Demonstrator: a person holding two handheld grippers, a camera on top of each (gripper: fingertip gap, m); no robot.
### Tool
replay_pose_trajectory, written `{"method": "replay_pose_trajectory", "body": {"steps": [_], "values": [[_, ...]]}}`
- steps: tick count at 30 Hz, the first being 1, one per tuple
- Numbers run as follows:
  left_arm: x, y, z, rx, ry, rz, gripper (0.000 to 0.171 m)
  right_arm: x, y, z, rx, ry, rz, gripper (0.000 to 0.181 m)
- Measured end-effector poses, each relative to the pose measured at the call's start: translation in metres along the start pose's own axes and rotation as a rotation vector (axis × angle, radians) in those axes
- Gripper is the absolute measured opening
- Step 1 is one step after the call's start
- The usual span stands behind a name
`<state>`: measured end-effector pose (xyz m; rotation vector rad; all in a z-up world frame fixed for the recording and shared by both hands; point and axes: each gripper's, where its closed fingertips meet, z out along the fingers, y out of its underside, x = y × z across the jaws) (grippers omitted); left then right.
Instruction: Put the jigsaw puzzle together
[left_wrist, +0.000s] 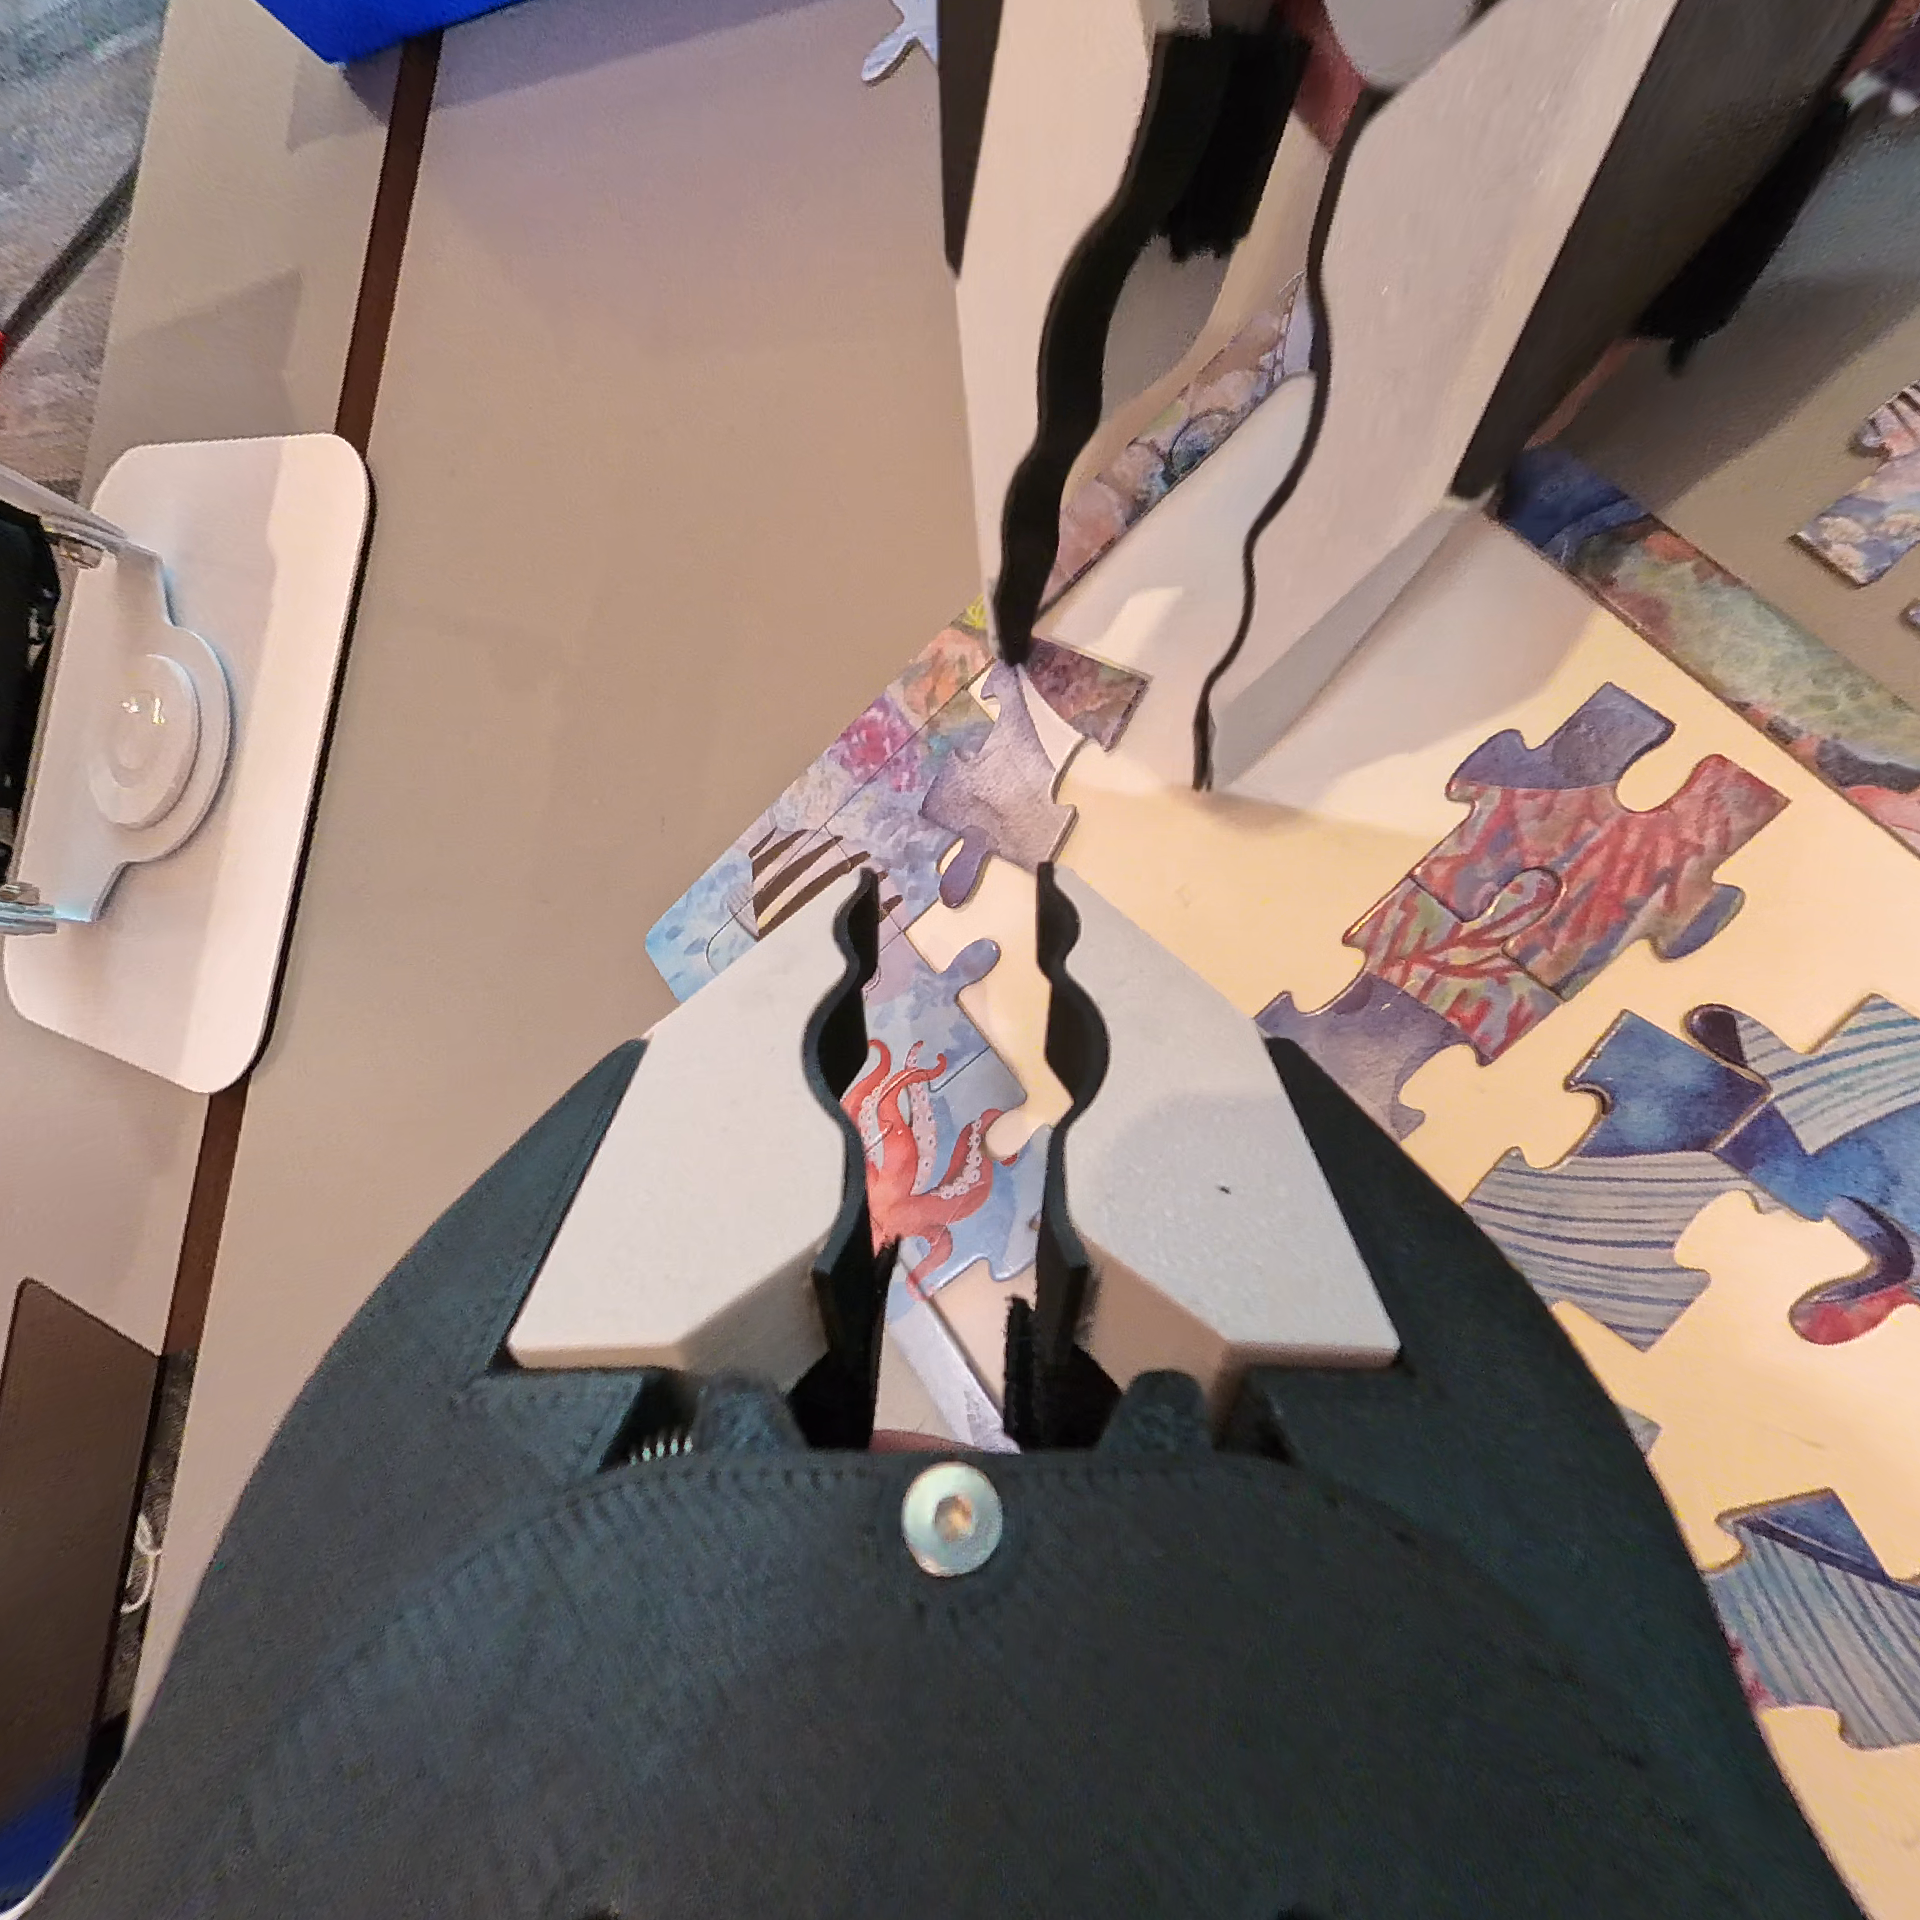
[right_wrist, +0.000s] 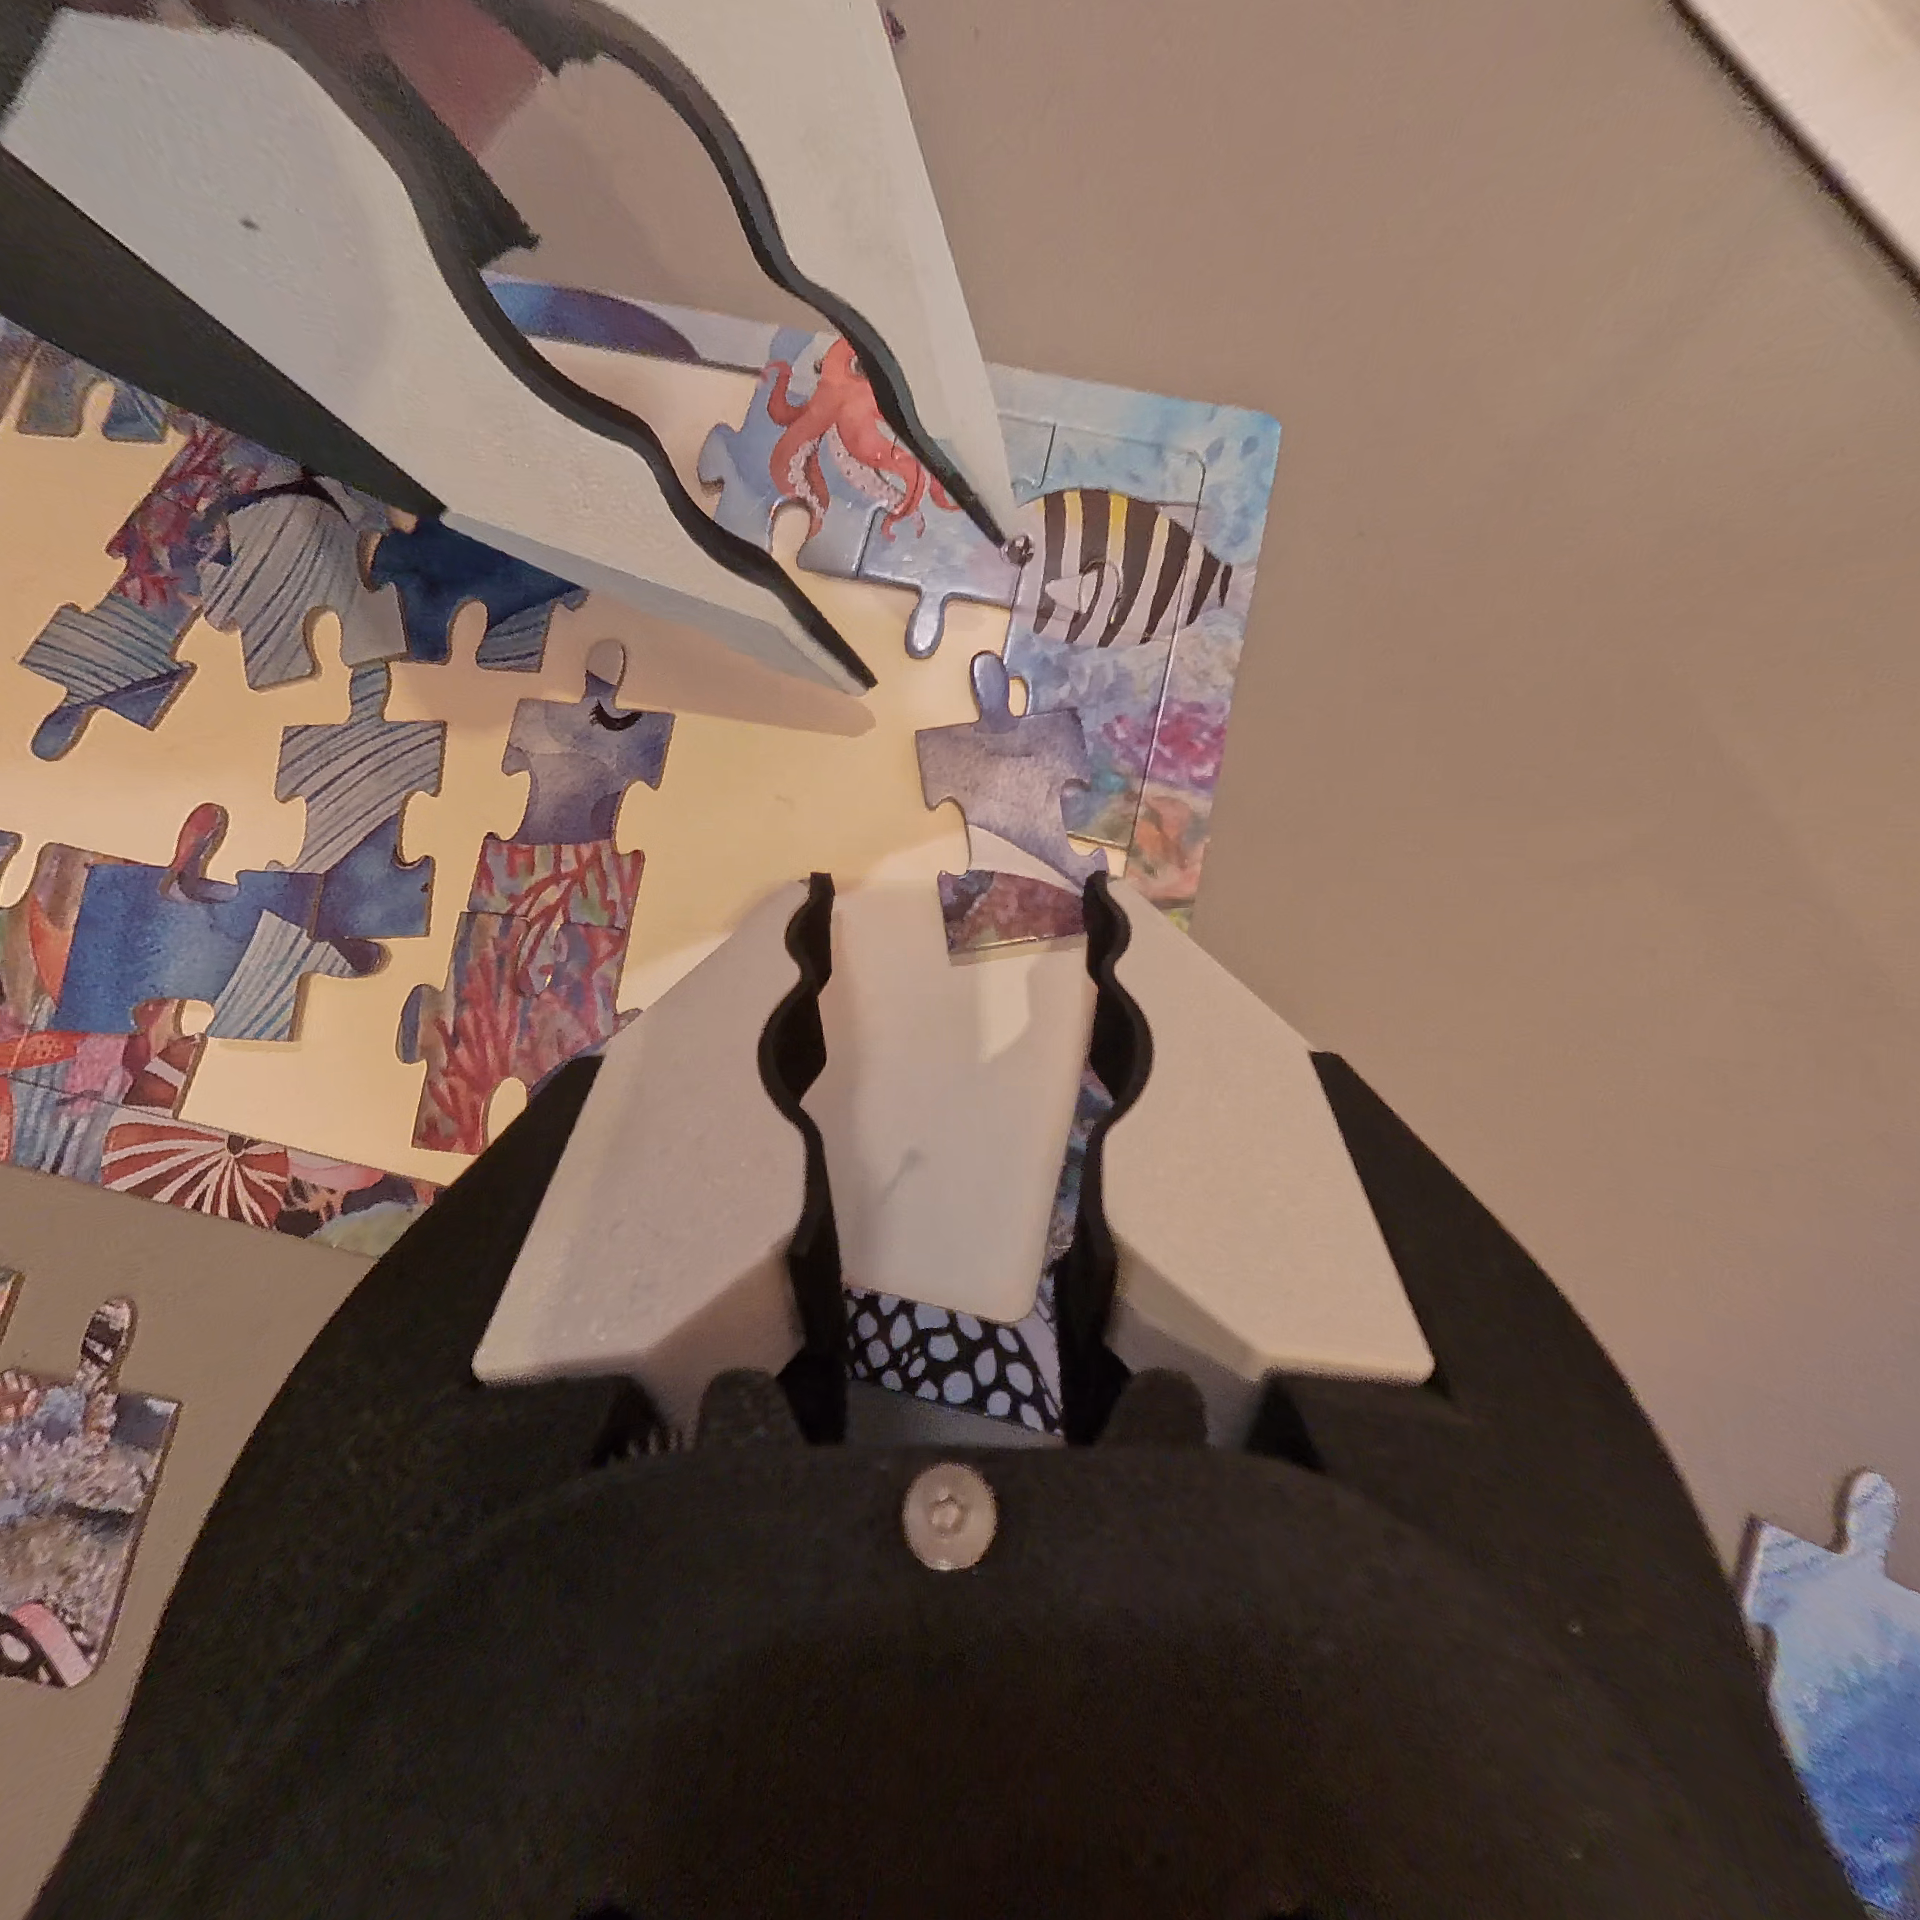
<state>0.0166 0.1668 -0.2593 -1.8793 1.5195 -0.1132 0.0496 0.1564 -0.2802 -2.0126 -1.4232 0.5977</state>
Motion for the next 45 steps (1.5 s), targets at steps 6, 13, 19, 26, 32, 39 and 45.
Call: {"method": "replay_pose_trajectory", "body": {"steps": [6,13,19,26,32,39,45], "values": [[0.002,0.0,0.005,0.01,0.016,-0.018,0.028,0.004,-0.003,0.003,0.025,0.006,0.026,0.045],[0.012,0.002,0.017,-0.006,0.05,-0.011,0.027,0.009,0.0,0.006,0.017,0.02,0.022,0.034],[0.011,0.002,0.018,0.003,0.048,-0.016,0.027,0.007,-0.002,0.005,0.026,0.022,0.0,0.022],[0.01,0.001,0.014,0.022,0.05,-0.009,0.027,0.002,-0.008,0.0,0.059,-0.004,-0.015,0.008],[0.004,-0.001,0.008,0.042,0.04,-0.026,0.026,0.002,-0.012,-0.01,0.086,-0.012,-0.013,0.0],[0.005,0.007,0.0,0.006,0.067,-0.047,0.033,-0.003,-0.015,-0.031,0.068,-0.014,-0.07,0.0],[0.003,0.022,-0.014,-0.059,0.083,-0.073,0.039,-0.006,0.0,-0.064,0.038,-0.017,-0.066,0.0]]}}
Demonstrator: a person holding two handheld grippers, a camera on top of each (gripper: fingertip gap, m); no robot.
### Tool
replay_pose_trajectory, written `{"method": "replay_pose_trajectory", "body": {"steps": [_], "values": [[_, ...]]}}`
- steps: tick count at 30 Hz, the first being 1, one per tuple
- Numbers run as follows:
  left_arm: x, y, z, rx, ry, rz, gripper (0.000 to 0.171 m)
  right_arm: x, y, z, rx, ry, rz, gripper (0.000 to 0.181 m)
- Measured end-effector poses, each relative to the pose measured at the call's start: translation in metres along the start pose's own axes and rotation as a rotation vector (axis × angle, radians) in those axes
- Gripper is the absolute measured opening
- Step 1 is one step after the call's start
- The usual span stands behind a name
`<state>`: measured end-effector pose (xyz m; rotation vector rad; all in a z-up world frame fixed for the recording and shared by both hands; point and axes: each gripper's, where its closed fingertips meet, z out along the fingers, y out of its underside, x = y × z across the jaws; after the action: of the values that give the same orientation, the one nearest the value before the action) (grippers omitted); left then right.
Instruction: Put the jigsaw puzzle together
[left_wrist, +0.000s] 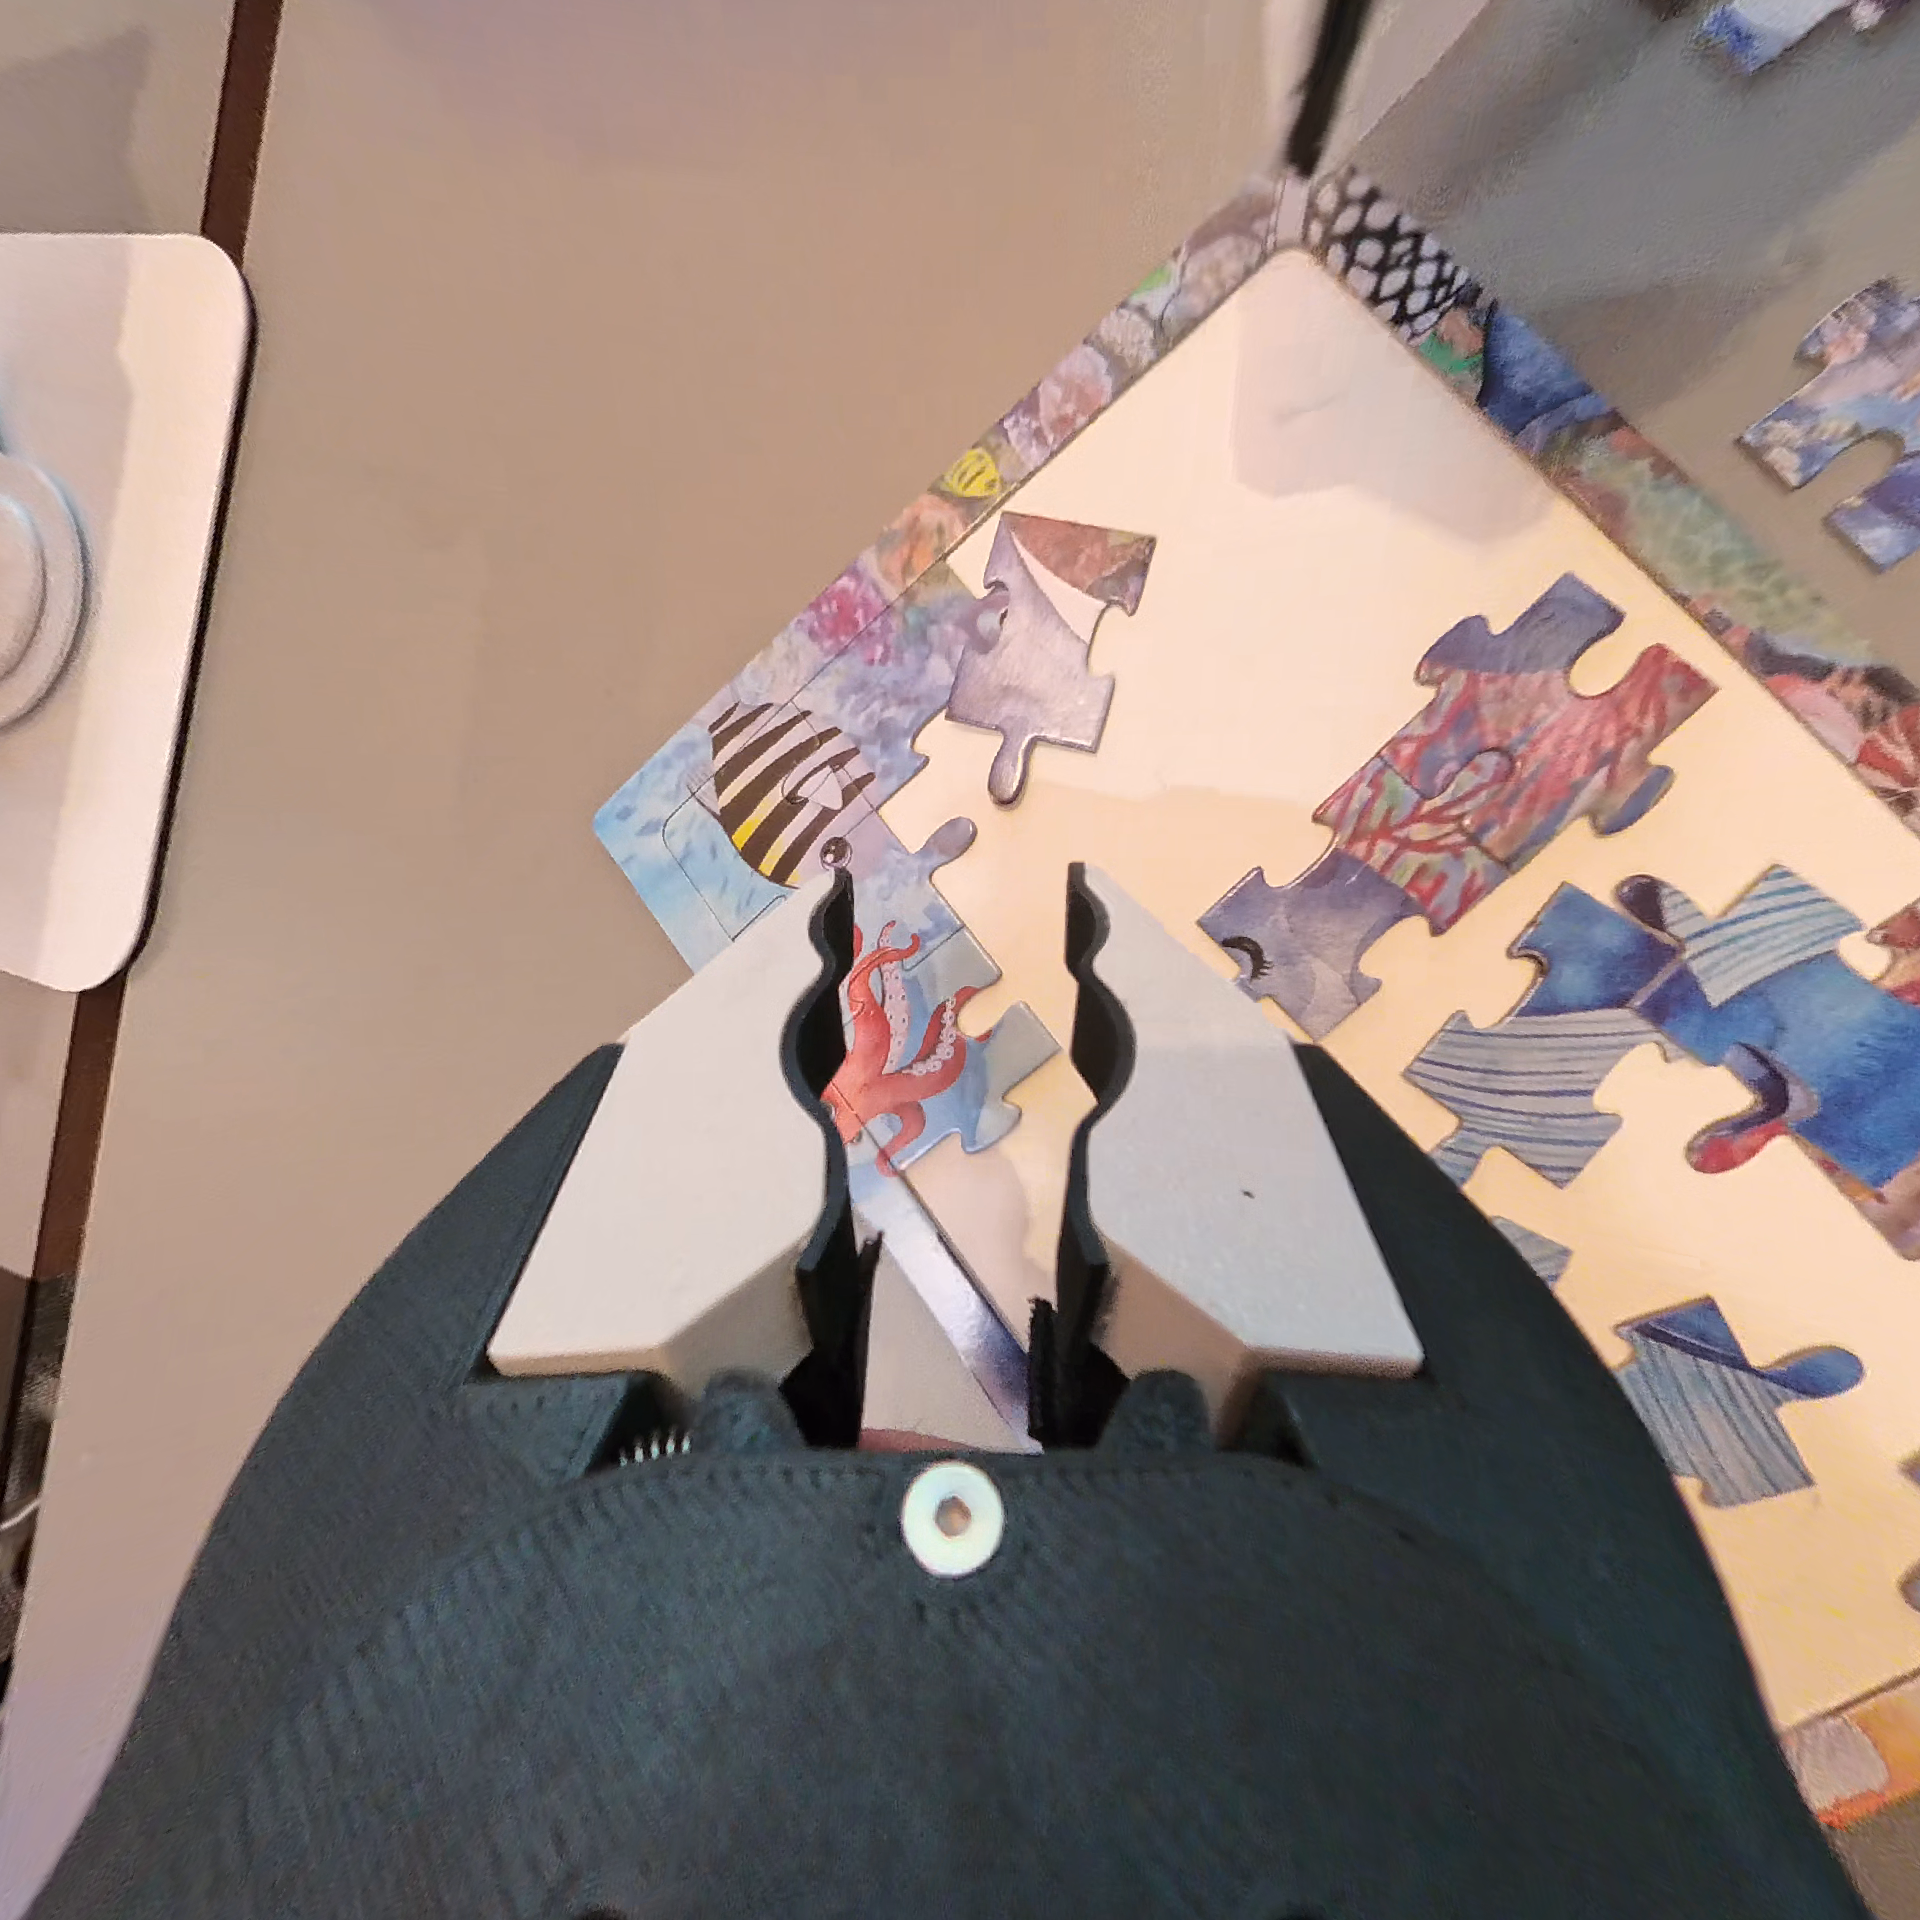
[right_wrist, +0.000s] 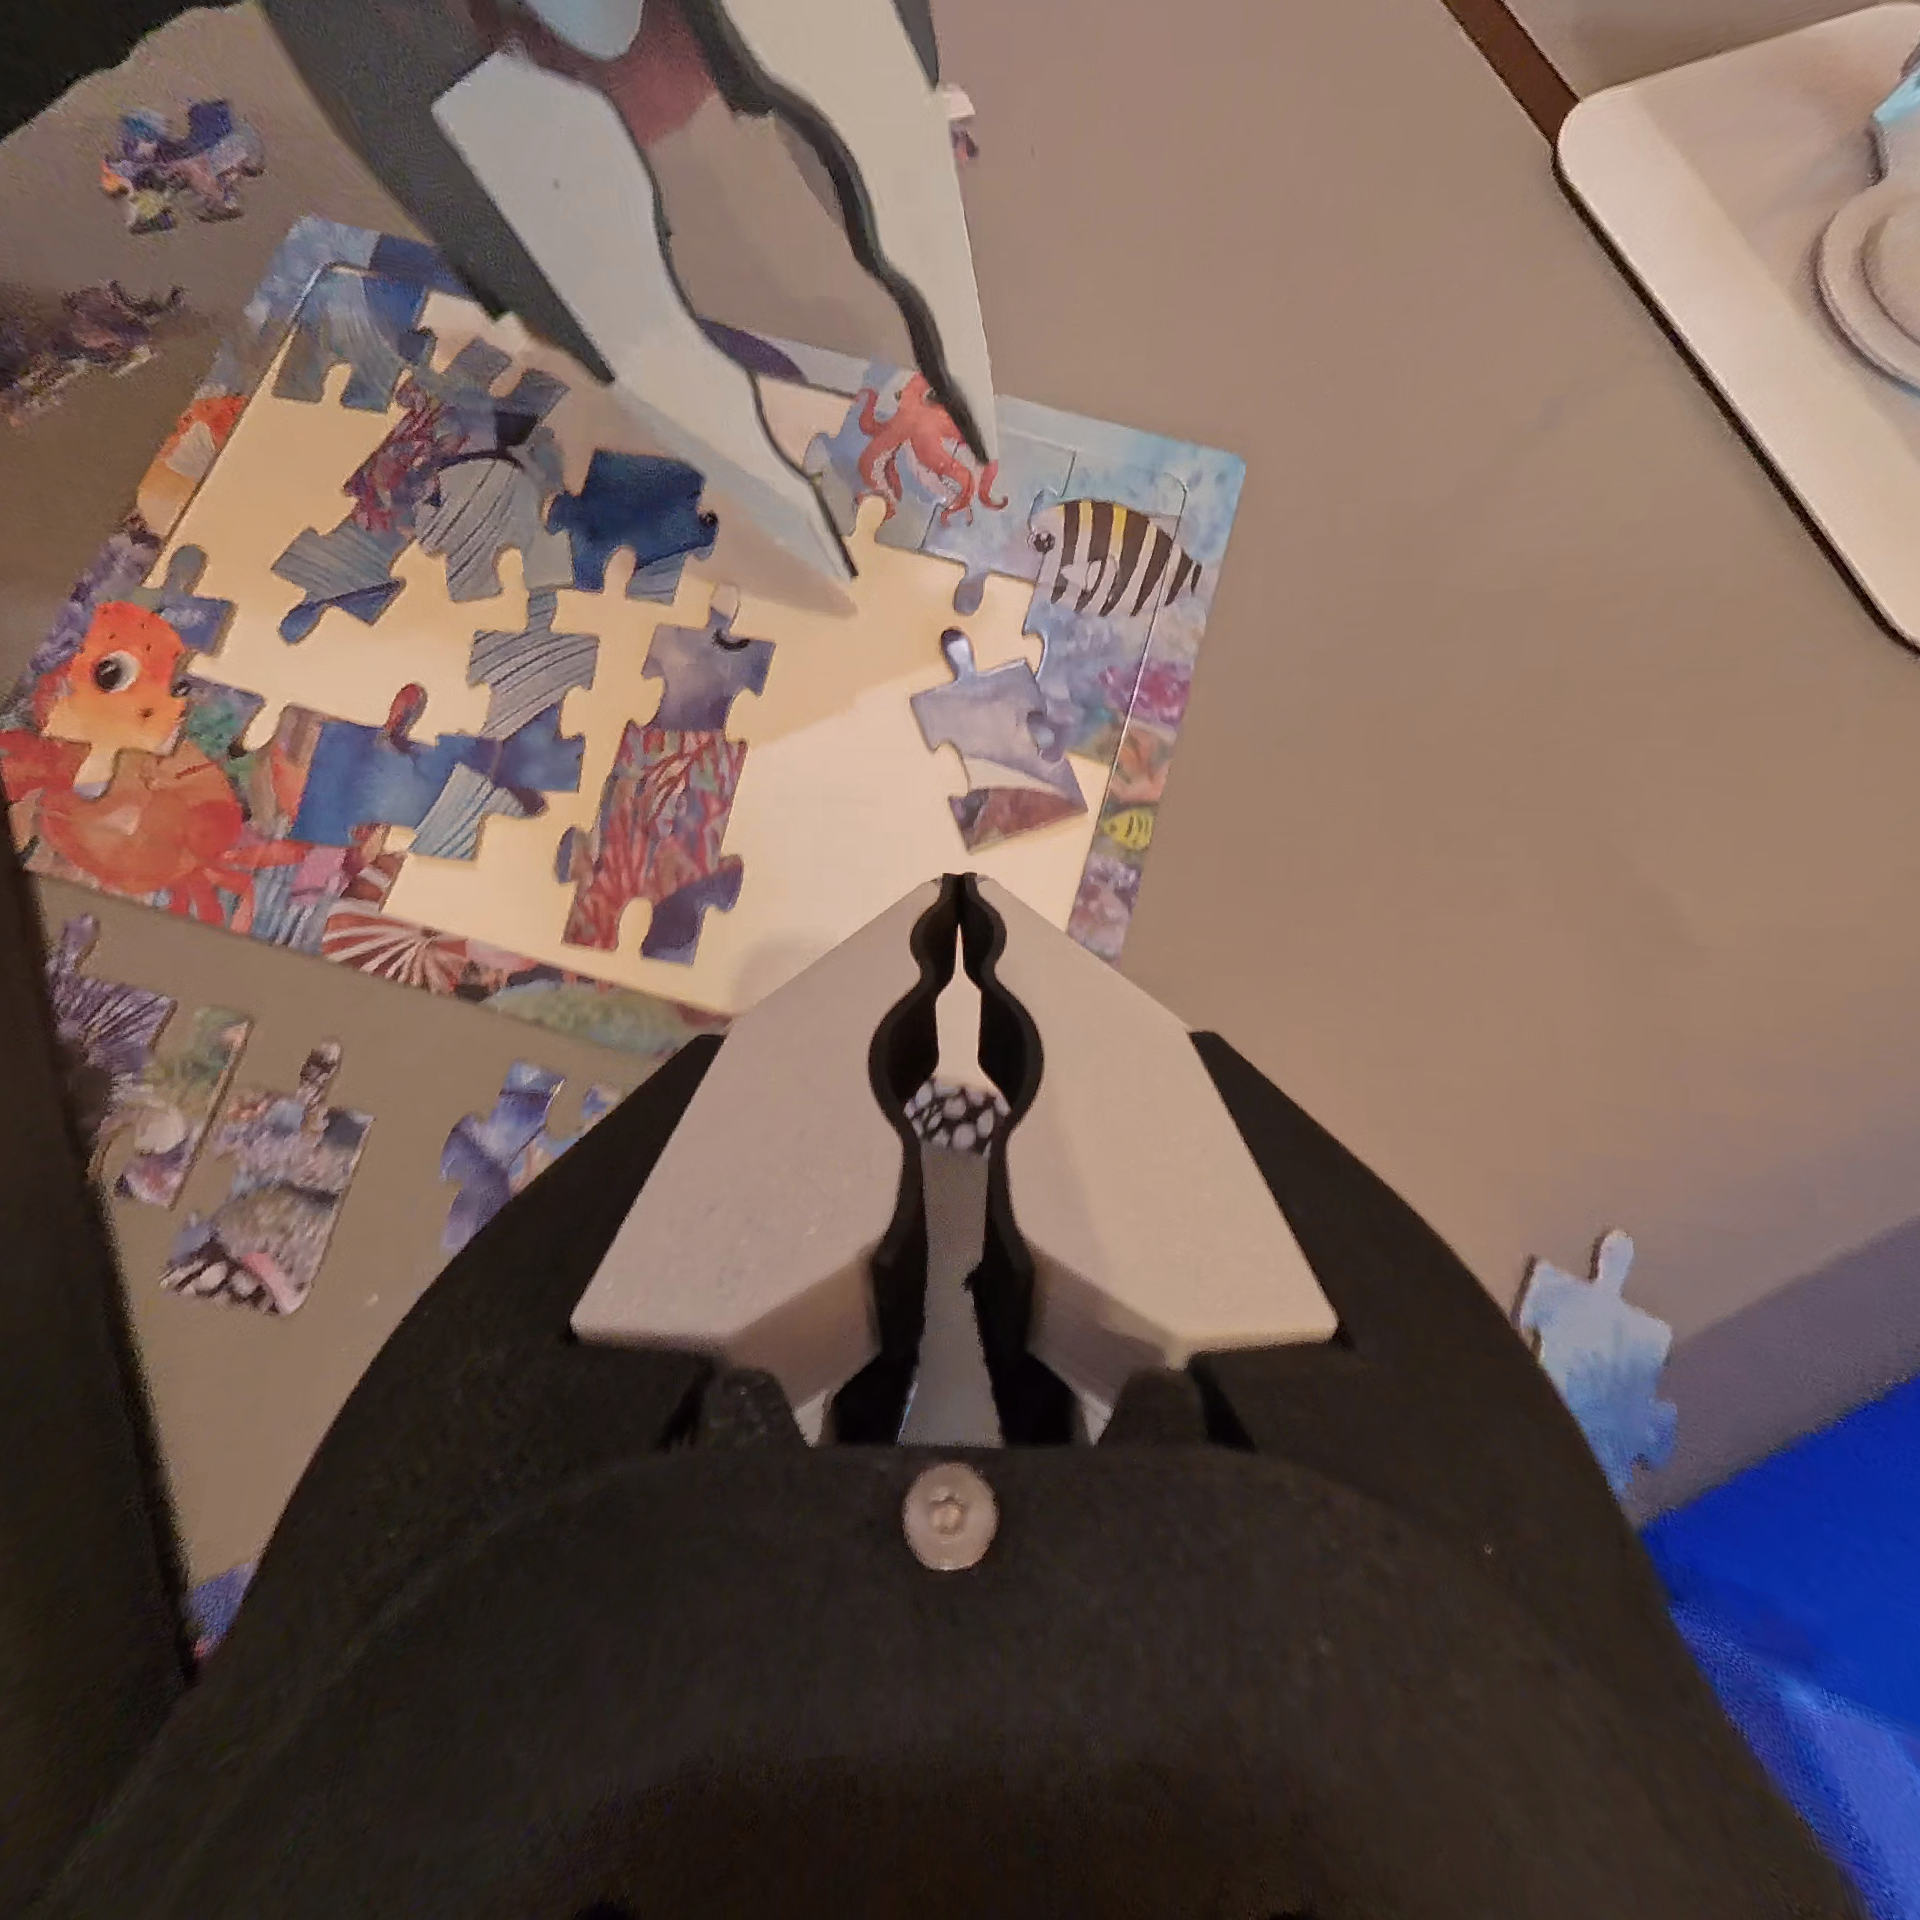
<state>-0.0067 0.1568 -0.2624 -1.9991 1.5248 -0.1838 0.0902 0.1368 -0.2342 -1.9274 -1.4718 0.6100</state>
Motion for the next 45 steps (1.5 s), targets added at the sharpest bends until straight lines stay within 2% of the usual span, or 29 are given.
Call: {"method": "replay_pose_trajectory", "body": {"steps": [7,11,17,20,23,26,31,36,38,40,43,45], "values": [[0.0,-0.011,0.004,0.048,-0.004,0.004,0.04,-0.016,0.045,-0.032,-0.079,0.096,0.062,0.0],[0.006,-0.017,0.012,0.064,0.0,0.021,0.043,-0.029,0.056,-0.035,-0.073,0.103,0.103,0.0],[0.015,-0.023,0.024,0.066,0.017,0.037,0.043,-0.027,0.067,-0.044,-0.081,0.169,0.155,0.0],[0.017,-0.021,0.031,0.049,0.014,0.04,0.043,-0.024,0.08,-0.053,-0.103,0.198,0.216,0.018],[0.022,-0.022,0.033,0.052,0.045,0.017,0.038,-0.023,0.093,-0.062,-0.117,0.221,0.249,0.021],[0.032,-0.022,0.035,0.041,0.104,-0.015,0.019,-0.017,0.101,-0.071,-0.101,0.254,0.288,0.023],[0.049,-0.024,0.032,0.034,0.174,0.012,0.015,0.01,0.116,-0.085,-0.087,0.341,0.35,0.038],[0.037,-0.016,0.013,0.021,0.162,-0.023,0.042,0.024,0.107,-0.083,-0.07,0.334,0.337,0.051],[0.032,-0.004,0.0,-0.009,0.171,-0.053,0.045,0.026,0.102,-0.076,-0.087,0.312,0.311,0.052],[0.031,0.016,-0.009,-0.085,0.182,-0.076,0.06,0.02,0.096,-0.063,-0.112,0.243,0.3,0.062],[0.023,0.044,-0.016,-0.182,0.148,-0.09,0.063,0.001,0.077,-0.041,-0.112,0.131,0.256,0.077],[0.024,0.052,-0.02,-0.198,0.165,-0.106,0.063,-0.006,0.068,-0.027,-0.134,0.114,0.194,0.079]]}}
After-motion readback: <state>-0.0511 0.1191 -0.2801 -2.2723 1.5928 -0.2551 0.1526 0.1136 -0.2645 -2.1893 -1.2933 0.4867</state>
